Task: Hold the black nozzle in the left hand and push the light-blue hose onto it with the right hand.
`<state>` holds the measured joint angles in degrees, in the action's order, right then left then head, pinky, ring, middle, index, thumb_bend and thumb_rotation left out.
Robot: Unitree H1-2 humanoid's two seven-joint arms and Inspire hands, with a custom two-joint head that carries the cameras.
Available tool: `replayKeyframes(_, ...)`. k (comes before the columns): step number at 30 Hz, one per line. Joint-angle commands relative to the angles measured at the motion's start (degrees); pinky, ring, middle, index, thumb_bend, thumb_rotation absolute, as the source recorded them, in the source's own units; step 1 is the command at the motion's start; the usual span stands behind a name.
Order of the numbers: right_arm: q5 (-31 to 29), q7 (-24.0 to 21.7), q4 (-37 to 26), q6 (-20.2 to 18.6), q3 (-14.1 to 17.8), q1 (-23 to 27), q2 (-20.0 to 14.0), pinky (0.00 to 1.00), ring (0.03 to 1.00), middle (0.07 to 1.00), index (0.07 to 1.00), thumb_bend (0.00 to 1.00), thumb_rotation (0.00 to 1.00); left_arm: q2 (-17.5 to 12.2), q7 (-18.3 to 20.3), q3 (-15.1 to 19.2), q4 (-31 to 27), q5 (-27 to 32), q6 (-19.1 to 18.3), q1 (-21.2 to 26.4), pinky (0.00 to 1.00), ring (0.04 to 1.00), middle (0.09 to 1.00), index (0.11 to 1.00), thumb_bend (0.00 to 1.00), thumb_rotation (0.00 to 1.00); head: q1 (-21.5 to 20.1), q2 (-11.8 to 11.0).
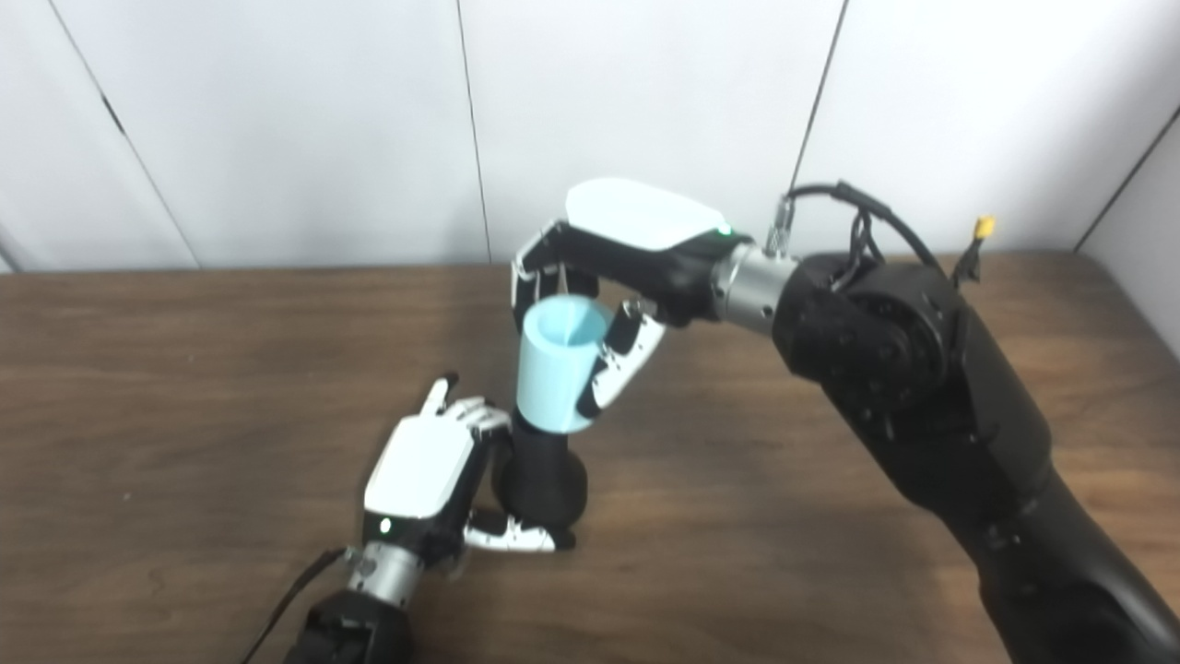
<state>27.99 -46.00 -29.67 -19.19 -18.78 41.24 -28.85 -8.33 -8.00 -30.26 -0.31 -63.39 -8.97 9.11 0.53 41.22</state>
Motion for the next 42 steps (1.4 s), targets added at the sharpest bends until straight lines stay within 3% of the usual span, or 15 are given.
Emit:
replayKeyframes(1,-0.19,1.62,-0.42,1.56,1.22,2.04,-0.26,0.43,0.402,0.501,0.485,0.52,0.0,0.25,2.48,-1.24,0.6,-0.9,-0.19,-0.57,1.0,0.804,0.695,0.483,0.52,0.05,0.06,0.08)
replayKeyframes(5,-0.3,1.53,-0.3,1.39,1.31,2.02,0.2,0.35,0.388,0.506,0.487,0.52,0.0,0.31,2.31,-1.27,0.67,-0.89,-0.26,-0.56,1.0,0.803,0.692,0.483,0.52,0.05,0.21,0.21)
replayKeyframes(14,1.74,0.92,-1.1,0.63,0.32,1.52,0.74,0.37,0.403,0.519,0.481,0.52,0.0,0.2,3.44,-1.36,-0.44,-0.81,-0.83,-0.82,1.0,0.807,0.695,0.483,0.52,0.05,0.49,0.76)
replayKeyframes(42,4.93,2.13,0.1,3.24,-0.54,-0.57,3.21,0.35,0.38,0.515,0.496,0.52,0.0,-0.13,4.6,-1.75,-2.32,-2.0,-1.64,-1.34,1.0,0.808,0.694,0.483,0.52,0.05,0.46,1.53)
